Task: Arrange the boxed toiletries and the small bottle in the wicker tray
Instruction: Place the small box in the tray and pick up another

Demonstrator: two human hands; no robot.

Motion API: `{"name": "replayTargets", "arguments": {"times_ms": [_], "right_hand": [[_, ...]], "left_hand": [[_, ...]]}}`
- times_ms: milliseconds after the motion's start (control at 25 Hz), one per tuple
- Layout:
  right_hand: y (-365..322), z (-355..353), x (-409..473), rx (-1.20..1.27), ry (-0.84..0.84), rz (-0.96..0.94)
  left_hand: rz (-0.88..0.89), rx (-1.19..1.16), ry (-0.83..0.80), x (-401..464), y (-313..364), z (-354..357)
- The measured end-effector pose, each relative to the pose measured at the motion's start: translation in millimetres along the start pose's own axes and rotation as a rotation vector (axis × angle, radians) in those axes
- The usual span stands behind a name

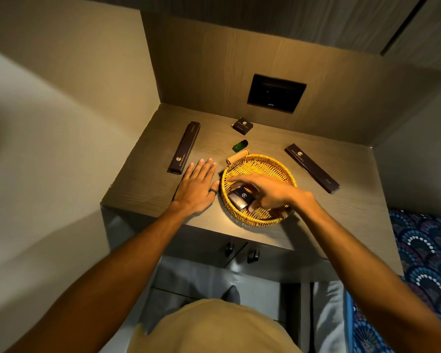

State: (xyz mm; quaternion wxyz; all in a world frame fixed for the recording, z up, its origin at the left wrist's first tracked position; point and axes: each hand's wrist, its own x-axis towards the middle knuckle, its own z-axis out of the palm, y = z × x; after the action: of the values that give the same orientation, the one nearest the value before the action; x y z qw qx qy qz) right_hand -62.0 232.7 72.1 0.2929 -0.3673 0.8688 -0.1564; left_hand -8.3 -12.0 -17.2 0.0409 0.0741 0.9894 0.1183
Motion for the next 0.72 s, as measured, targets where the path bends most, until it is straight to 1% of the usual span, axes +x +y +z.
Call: {"name": "replayTargets", "arguments": {"times_ms": [80,160,240,280,320,360,440,520,560,680,720], "right_hand": [[8.0,-18.4,-6.1,0.093,0.044,-0.029],[18.3,-47.6,-2.1,0.192,0.206,-0.012],[25.5,-79.8,19.2,0.154,0.411,0.068],[27.2,-94.7,34.4,0.087,0.465,0.111],[27.2,-107.0,50.1,0.002,0.462,0.14],[26.4,-116.1,65.7,-0.095,0.406,0.155],[25.6,-122.5,89.5,-0.31,0.242,0.165],[29.5,-120.5,103.8,-0.494,0.154,0.134],[31.9,-118.5,107.5,-0.537,0.157,0.121],[36.6,-117.8,114.4,-0.601,0.257,0.118],[38.4,-118.7,114.5,-0.618,0.259,0.129]], "left_hand": [[0.003,-0.001,0.008,0.1,-1.0,2.3],[0.002,0.007,0.01,0.1,-1.5,3.8],[0.0,0.015,0.02,1.0,-1.9,4.4],[-0.001,0.02,0.025,1.5,-1.9,4.3],[-0.005,0.023,0.028,1.4,-2.0,4.7],[-0.009,0.022,0.031,2.0,-2.4,5.1],[-0.014,0.017,0.03,1.7,-2.9,7.0],[-0.016,0.011,0.038,2.3,-2.9,8.0],[-0.014,0.01,0.039,2.9,-2.8,7.8],[-0.019,0.021,0.044,3.8,-3.3,7.7],[-0.02,0.021,0.046,3.9,-3.0,7.7]]}}
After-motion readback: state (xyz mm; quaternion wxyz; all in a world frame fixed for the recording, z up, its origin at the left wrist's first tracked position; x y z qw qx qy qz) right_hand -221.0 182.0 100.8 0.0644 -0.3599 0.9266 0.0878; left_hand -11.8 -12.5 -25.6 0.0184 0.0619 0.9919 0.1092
